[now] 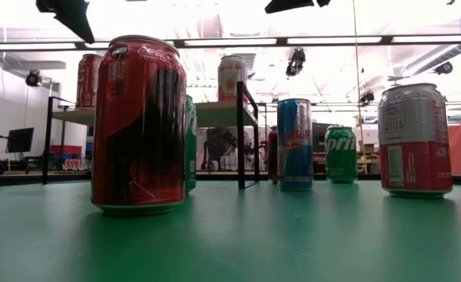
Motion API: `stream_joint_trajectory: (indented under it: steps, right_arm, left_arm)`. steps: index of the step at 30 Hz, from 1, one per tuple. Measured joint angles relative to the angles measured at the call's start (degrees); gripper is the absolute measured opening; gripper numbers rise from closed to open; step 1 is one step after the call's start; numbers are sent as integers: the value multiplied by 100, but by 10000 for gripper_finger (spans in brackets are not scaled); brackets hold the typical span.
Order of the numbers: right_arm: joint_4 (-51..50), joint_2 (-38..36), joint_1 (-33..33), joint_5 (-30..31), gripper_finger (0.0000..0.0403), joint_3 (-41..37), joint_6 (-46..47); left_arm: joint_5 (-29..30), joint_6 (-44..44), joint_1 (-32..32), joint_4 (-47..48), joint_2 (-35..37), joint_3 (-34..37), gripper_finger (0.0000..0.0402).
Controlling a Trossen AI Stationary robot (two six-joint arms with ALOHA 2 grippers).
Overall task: Place canned beverage on shelf
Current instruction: Put the red/black soda can on the shelf
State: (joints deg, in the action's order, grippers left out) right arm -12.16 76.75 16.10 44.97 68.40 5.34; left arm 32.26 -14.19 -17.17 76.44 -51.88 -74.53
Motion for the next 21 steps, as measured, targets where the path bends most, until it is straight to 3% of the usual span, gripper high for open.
stream_joint_trajectory:
  steps: [12,21]
  right_arm:
    - [0,0,0,0,325,0,22]
    - [-4,-2,0,0,325,-9,20]
  left_arm:
    - [167,-539,2,146,-274,108,0]
    - [-47,-1001,11,186,-288,108,0]
